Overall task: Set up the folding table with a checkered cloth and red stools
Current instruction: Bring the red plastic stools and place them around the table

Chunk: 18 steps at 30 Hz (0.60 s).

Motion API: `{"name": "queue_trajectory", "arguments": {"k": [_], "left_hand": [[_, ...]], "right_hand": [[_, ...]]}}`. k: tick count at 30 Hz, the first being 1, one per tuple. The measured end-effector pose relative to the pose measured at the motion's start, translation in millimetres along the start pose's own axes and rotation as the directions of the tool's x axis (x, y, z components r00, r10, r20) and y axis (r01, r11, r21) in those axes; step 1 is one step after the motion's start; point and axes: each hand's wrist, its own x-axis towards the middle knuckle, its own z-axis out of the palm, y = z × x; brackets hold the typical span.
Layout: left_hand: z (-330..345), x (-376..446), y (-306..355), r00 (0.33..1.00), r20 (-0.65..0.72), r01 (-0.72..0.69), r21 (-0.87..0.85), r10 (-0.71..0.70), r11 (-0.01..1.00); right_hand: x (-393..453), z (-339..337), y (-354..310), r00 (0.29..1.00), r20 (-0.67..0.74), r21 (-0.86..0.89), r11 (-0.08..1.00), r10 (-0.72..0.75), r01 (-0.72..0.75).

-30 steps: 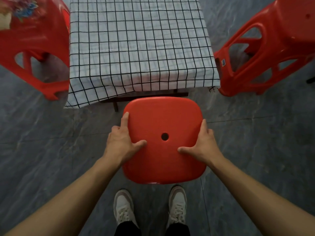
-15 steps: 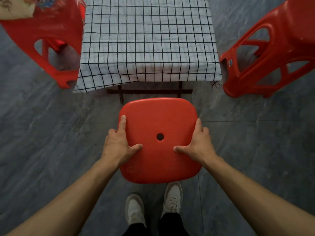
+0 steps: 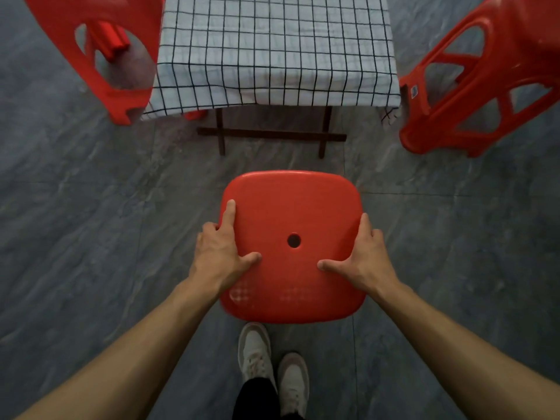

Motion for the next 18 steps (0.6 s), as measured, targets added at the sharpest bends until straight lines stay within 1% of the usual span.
{"name": "queue_trajectory", "arguments": {"k": [2, 6, 9, 13, 15, 18], "left_hand": [[3.4, -12.8, -6.3, 1.000, 0.003, 0.012, 0.020, -0.012, 1.000], [11.9, -33.4, -10.4, 0.999, 0.043, 0.019, 0.006, -0.019, 1.000], [14.7, -46.9, -9.9, 0.997, 0.078, 0.029, 0.013, -0.030, 0.999], [16.0, -68.3, -8.6, 0.996, 0.094, -0.005, 0.053, 0.000, 0.999], [20.1, -78.5, -8.0, 0.997, 0.083, -0.012, 0.101, 0.004, 0.995], [24.5, -83.0, -8.2, 0.999, 0.053, -0.011, 0.120, 0.005, 0.993]], "right_hand": [[-9.2, 6.8, 2.7, 0.999, -0.013, -0.009, 0.999, -0.031, 0.031], [-24.8, 10.7, 9.8, 0.999, -0.018, -0.026, 0.999, -0.030, 0.029], [-38.1, 13.5, 7.5, 0.998, -0.031, -0.056, 0.997, -0.059, 0.057], [-60.1, 19.0, 4.9, 0.996, 0.041, -0.182, 0.980, -0.074, 0.080], [-64.7, 20.1, 7.7, 0.996, 0.040, -0.202, 0.976, -0.075, 0.081], [-65.2, 20.7, 10.4, 0.997, 0.024, -0.169, 0.982, -0.078, 0.081]]}}
